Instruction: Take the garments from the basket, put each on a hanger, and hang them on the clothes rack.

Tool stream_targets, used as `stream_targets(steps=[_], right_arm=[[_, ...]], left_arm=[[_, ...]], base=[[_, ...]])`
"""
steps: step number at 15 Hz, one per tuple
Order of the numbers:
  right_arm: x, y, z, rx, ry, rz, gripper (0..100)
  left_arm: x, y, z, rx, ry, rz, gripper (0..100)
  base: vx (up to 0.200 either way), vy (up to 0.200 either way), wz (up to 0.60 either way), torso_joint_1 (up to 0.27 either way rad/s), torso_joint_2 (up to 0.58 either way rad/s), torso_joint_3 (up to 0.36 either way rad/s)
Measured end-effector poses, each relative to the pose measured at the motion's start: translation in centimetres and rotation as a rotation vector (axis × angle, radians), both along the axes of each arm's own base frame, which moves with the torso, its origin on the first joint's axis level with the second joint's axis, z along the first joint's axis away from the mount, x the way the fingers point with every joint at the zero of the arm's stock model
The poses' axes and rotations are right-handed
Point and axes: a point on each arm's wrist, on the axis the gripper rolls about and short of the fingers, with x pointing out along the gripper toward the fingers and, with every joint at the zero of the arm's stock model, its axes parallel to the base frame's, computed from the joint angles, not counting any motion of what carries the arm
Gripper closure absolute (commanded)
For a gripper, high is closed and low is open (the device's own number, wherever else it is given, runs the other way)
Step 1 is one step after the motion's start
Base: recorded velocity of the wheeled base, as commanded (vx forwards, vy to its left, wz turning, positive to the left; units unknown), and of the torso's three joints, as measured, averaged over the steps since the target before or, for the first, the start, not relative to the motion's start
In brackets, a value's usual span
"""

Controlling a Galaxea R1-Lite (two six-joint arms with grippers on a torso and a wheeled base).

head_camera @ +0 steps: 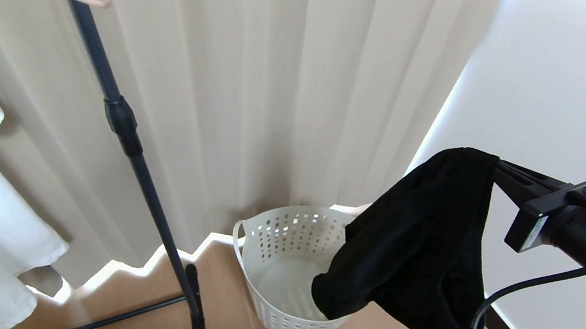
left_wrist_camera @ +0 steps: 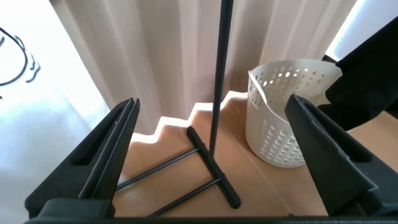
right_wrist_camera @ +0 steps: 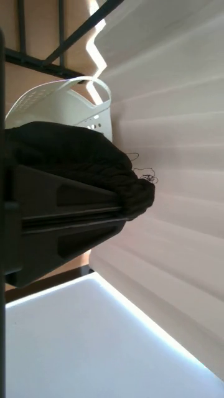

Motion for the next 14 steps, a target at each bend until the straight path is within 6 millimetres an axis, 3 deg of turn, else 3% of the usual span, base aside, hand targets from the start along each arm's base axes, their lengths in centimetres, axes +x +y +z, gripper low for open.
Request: stream_targets(steps=[10,14], right_arm=[[-0.05,-0.02,0.0,-0.001,0.0,0.0,100],[-0.05,-0.02,-0.03,-0.001,0.001,0.001,100]], left_arm=[[0.0,0.0,0.0,-0.001,0.0,0.001,0],[0.0,0.0,-0.01,-0.001,0.0,0.002,0]], base=[[0.0,0.0,0.0,0.137,-0.47,-0.148],[0.0,0.0,0.0,0.19,-0.5,-0.281]])
